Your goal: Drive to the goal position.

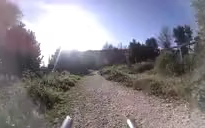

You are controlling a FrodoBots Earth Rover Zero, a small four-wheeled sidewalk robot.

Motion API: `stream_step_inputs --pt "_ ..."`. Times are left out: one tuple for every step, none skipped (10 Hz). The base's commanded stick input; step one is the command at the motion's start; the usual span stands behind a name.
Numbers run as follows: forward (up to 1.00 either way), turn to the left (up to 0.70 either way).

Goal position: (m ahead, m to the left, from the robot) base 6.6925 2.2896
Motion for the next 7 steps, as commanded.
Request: stream_step_inputs --pt "0.5 0.0" --pt "0.5 0.0" --pt "0.5 0.0" --pt "0.5 0.0" --pt "0.5 0.0" --pt "0.5 0.0" --pt "0.5 0.0"
